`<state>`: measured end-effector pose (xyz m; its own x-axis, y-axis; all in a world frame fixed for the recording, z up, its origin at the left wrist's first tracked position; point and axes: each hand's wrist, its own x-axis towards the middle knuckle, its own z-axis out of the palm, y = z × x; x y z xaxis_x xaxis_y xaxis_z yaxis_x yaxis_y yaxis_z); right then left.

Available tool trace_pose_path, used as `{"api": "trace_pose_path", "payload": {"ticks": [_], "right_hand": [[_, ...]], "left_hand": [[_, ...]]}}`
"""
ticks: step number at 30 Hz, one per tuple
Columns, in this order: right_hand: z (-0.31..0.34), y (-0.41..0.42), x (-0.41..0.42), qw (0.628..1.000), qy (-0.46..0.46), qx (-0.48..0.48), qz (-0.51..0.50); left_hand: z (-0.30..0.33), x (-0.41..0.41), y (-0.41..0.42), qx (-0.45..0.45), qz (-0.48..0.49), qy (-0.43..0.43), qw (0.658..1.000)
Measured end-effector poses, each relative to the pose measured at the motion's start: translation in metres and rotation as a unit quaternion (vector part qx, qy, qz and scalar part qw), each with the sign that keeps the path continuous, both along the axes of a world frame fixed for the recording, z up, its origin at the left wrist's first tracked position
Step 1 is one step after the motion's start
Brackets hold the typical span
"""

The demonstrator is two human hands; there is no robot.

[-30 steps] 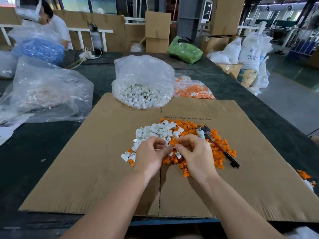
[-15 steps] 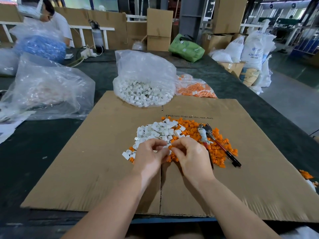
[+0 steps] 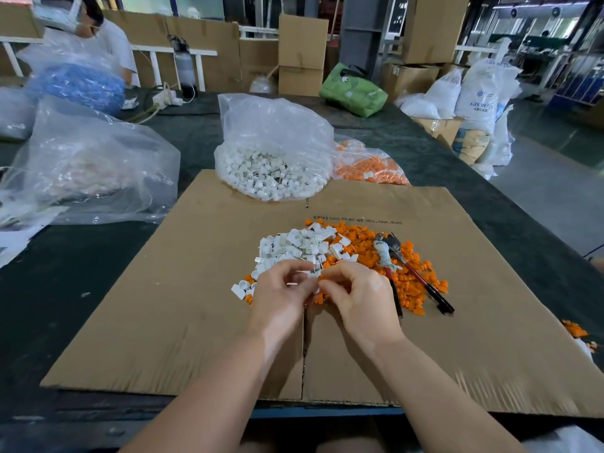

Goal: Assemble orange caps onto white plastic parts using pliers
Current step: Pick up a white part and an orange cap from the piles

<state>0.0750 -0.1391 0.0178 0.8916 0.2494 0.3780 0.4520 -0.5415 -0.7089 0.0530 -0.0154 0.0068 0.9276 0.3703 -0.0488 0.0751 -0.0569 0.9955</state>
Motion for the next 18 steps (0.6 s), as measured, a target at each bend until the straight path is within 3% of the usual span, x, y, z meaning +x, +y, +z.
{"api": "trace_pose_path", "payload": {"ticks": [3,10,18], "right_hand": [[0.0011,-0.0050,0.0009,0.995,0.088,0.043,0.034],[0.0050,-0.0098,0.0018,0.996,0.056,0.009,0.070],[0.0042,-0.0107,0.0010,0.996,0.049,0.007,0.077]], "left_hand": [[-0.0029,-0.0025,0.0002,-0.143,0.011,0.022,0.989],[0.0060,-0.0029,0.0031,-0.086,-0.030,0.020,0.996],[0.0047,-0.0032,-0.0013,-0.140,-0.034,0.015,0.989]]}}
